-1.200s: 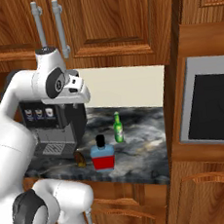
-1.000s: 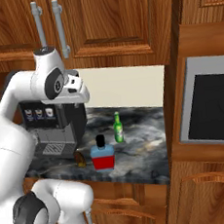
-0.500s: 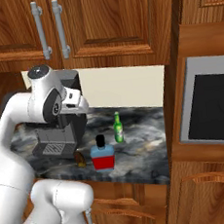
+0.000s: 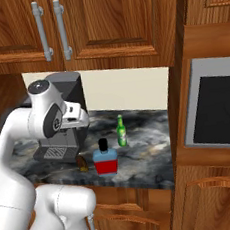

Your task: Place the liquor and beer on the top shelf of the fridge to keep them out of children's reach, and place the sweet potato on lower shelves for easy access.

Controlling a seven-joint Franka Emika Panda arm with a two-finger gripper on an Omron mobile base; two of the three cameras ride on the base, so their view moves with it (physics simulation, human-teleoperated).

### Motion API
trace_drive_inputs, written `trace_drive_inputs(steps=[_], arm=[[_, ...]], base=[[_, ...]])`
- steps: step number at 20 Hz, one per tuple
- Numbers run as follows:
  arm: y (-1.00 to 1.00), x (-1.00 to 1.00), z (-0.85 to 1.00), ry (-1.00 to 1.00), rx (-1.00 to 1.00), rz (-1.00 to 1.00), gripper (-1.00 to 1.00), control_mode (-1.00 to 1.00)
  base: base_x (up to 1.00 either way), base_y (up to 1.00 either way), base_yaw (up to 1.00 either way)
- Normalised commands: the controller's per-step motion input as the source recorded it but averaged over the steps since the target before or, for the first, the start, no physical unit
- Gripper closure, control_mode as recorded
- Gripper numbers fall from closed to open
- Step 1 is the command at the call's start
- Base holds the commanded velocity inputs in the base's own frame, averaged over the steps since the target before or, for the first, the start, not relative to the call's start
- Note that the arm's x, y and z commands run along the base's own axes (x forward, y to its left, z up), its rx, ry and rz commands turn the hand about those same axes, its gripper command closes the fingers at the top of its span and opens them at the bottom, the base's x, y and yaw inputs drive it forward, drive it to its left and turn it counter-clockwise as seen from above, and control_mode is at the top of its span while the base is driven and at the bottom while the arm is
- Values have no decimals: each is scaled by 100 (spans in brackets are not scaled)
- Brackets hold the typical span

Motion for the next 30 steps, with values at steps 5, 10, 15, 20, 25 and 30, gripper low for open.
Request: trace_drive_inputs(steps=[5, 10, 15, 20, 25, 30], arm=[[18, -16, -39, 14, -6, 15, -100, -100], [8, -19, -57, 9, -5, 18, -100, -100], [18, -5, -64, 11, -7, 15, -100, -100], [15, 0, -55, 14, -6, 13, -100, -100], [1, 0, -47, 1, -1, 5, -100, -100], [0, 6, -30, 0, 0, 1, -100, -100]], base=[[0, 0, 0], [0, 0, 0], [0, 0, 0], [0, 0, 0], [0, 0, 0], [0, 0, 0]])
